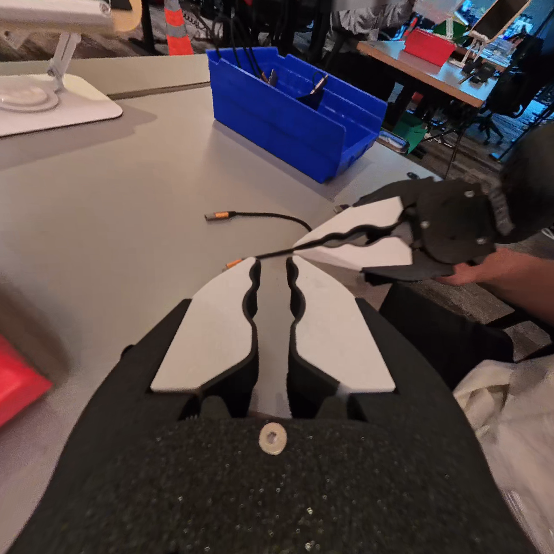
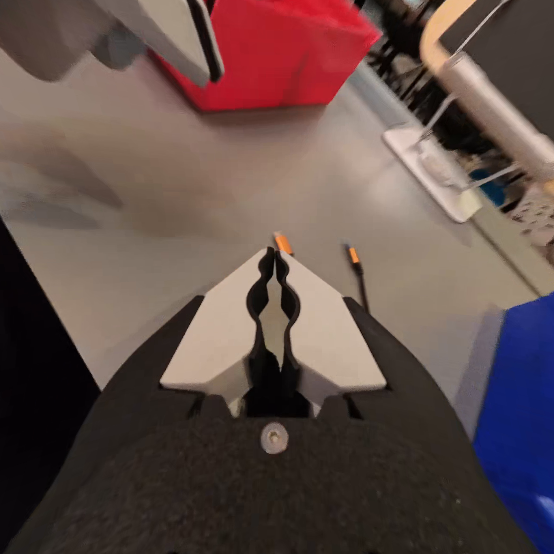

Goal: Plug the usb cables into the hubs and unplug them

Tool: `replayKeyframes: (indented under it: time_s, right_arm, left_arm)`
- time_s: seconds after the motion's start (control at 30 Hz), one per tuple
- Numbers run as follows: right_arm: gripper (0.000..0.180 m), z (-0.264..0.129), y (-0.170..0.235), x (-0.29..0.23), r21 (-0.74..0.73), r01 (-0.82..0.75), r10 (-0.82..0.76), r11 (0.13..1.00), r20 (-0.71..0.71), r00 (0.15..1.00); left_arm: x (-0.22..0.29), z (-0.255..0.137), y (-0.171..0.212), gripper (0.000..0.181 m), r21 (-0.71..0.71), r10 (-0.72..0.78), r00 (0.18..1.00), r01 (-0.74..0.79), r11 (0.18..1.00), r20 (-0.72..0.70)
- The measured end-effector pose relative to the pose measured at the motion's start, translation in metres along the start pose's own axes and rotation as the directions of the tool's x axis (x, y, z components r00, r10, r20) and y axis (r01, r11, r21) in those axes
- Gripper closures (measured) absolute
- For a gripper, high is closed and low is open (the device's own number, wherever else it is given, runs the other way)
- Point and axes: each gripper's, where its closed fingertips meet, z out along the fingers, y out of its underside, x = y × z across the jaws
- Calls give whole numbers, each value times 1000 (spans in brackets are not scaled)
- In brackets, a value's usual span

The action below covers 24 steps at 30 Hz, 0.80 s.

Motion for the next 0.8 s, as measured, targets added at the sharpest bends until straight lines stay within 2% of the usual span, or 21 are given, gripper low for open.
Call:
replayKeyframes:
  time_s: [0.07,0.13,0.2,0.27,0.33,0.47,0.63,0.8]
  right_arm:
    - [178,8,6,-6,-48,2,-1,999,20,1000]
    - [176,3,-1,0,-26,-15,16,1000,16,1000]
    - [175,-12,-7,7,4,-97,96,995,68,993]
    - [161,-34,-6,13,34,-189,180,981,175,968]
    - [156,-52,3,23,39,-259,241,965,256,936]
    - [155,-58,19,30,7,-376,357,926,298,885]
    - [155,-61,21,-11,8,-399,371,917,354,859]
    - [156,-67,19,-28,32,-396,357,918,371,857]
  left_arm:
    - [2,-7,15,164,-2,-3,999,4,1000,37]
    - [5,-12,32,164,-12,-14,998,15,1000,57]
    - [12,-16,51,165,-24,-50,998,51,998,46]
    - [15,-19,65,165,-34,-81,996,82,996,37]
    - [15,-23,69,164,-34,-82,996,84,996,35]
    - [5,-27,58,162,13,-40,998,39,999,56]
    - [-3,-43,37,155,89,-54,998,53,995,12]
    - [-45,-73,-12,151,94,153,988,-156,983,30]
